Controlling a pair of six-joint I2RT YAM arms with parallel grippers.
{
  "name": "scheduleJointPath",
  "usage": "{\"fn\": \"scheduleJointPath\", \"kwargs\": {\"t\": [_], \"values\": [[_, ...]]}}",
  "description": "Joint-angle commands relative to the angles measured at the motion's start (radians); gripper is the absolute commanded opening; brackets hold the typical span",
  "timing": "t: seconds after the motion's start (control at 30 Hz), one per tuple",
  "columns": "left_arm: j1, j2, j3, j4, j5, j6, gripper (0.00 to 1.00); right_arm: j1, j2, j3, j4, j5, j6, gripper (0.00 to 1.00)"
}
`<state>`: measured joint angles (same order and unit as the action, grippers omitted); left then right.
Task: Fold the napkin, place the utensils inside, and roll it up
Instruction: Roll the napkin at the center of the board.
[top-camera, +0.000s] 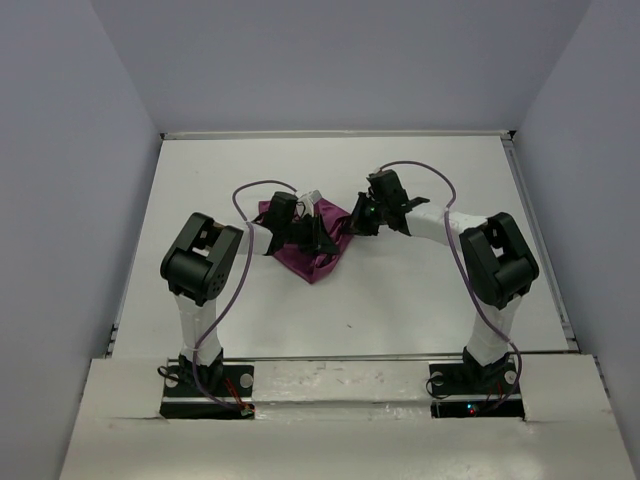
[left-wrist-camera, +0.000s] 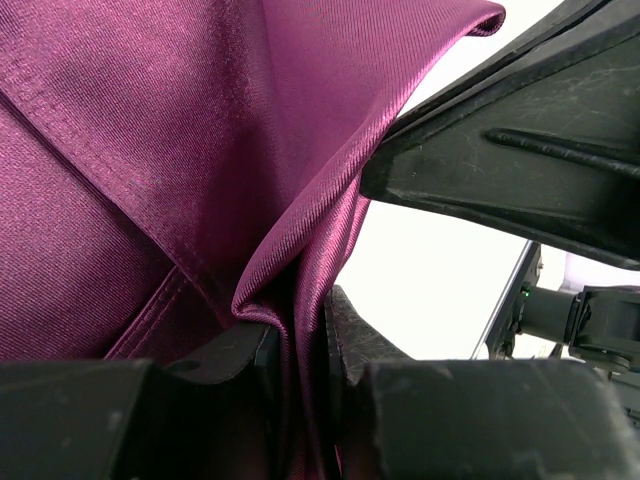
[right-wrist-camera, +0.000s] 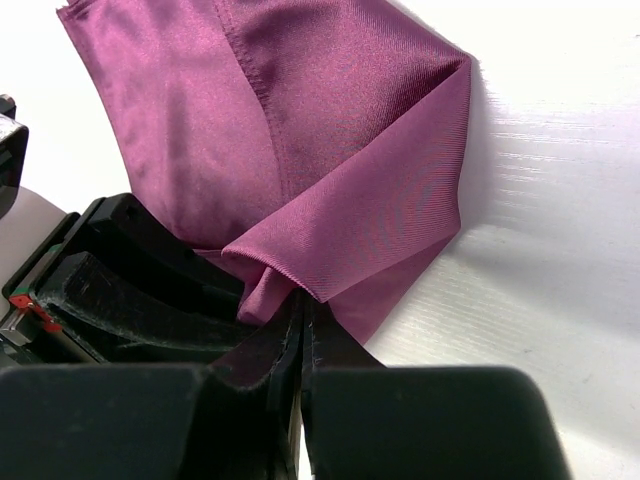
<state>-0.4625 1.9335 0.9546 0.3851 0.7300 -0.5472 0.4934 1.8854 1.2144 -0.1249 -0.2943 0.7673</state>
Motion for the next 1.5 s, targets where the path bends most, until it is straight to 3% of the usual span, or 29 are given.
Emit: {"fn": "scheduleJointPath", "kwargs": {"t": [0.0,0.63,0.77,0.83,0.87,0.97,1.07,1.23,1.47], "values": [[0.001,0.005,-0.007,0.028,0.046,0.009,0.00,0.020,-0.009,0.045,0.015,0.018,-0.010,0.01],[-0.001,0.059,-0.002,0.046,0.071,-0.025,0.00,0.031,0.054,0.063,0.048,0.021,0.006,0.02],[-0.002,0.061,-0.010,0.049,0.069,-0.030,0.00,0.031,-0.021,0.048,0.021,0.075,-0.011,0.32],[-0.002,0.062,-0.011,0.049,0.069,-0.031,0.00,0.031,-0.052,0.042,0.002,0.104,-0.019,0.39],[-0.001,0.062,-0.011,0.049,0.069,-0.031,0.00,0.031,-0.078,0.039,-0.013,0.131,-0.025,0.49],[-0.002,0.062,-0.011,0.049,0.068,-0.031,0.00,0.031,-0.106,0.037,-0.036,0.159,-0.039,0.58],[-0.001,0.061,-0.011,0.049,0.068,-0.030,0.00,0.031,-0.126,0.033,-0.053,0.182,-0.034,0.59],[-0.001,0.061,-0.010,0.049,0.071,-0.028,0.00,0.031,-0.106,0.074,-0.129,0.233,-0.013,0.89],[-0.001,0.058,-0.010,0.049,0.072,-0.028,0.00,0.031,-0.016,0.161,-0.214,0.242,0.010,0.95]]}}
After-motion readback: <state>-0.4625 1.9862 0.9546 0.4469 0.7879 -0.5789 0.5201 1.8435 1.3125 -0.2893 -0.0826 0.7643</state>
